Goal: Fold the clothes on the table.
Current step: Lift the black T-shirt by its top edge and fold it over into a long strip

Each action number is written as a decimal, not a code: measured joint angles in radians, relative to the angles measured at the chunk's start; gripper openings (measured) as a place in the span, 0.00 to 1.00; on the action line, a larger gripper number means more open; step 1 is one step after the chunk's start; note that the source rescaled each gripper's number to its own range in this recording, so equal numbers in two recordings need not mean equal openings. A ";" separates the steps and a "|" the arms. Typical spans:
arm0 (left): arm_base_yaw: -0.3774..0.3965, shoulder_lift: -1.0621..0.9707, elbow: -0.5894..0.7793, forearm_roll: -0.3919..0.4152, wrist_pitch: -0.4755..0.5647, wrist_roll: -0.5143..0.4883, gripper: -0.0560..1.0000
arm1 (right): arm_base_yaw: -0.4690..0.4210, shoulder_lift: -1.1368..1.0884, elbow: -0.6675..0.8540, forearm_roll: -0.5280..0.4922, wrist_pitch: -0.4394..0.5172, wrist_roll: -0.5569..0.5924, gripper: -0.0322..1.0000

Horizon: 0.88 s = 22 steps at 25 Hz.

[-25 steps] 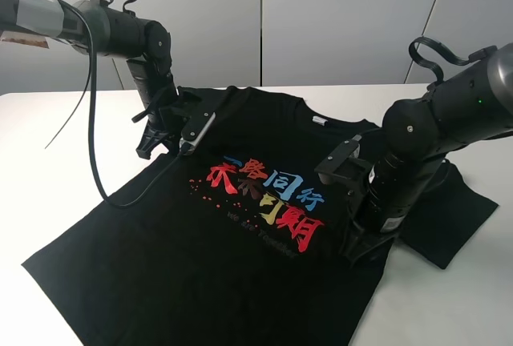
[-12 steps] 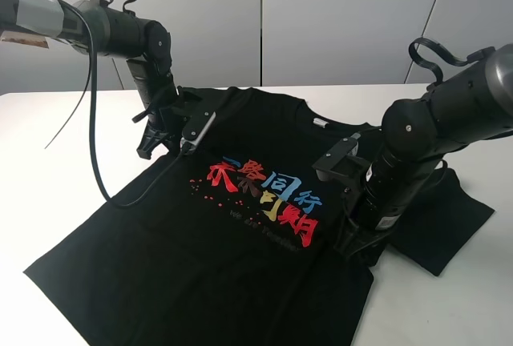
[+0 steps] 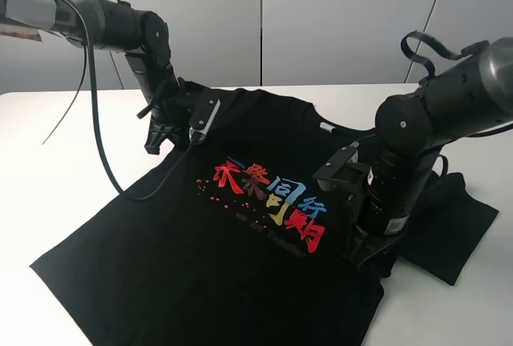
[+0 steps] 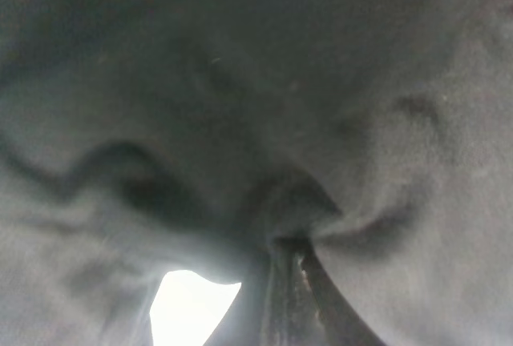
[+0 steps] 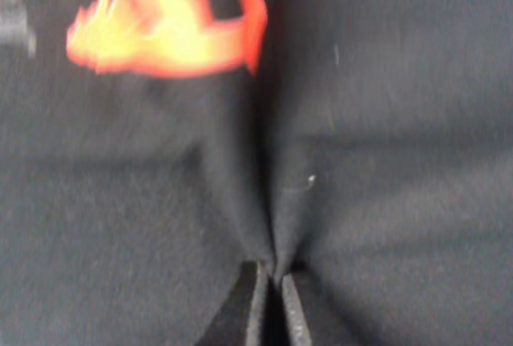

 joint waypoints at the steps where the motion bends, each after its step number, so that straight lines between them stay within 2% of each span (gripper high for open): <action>1: 0.000 -0.004 0.000 -0.002 0.000 -0.008 0.05 | 0.001 -0.026 0.000 -0.021 0.015 0.018 0.03; 4: 0.000 -0.017 0.000 -0.002 0.000 -0.026 0.05 | 0.001 -0.108 0.001 -0.095 0.044 0.066 0.03; 12: 0.000 -0.099 0.000 -0.006 -0.007 -0.088 0.05 | 0.001 -0.289 0.002 -0.190 0.095 0.121 0.03; 16: -0.004 -0.159 0.000 -0.014 -0.036 -0.152 0.05 | 0.001 -0.357 0.002 -0.315 0.107 0.194 0.03; 22: -0.005 -0.237 0.000 -0.017 -0.060 -0.271 0.05 | 0.001 -0.440 -0.001 -0.471 0.113 0.217 0.03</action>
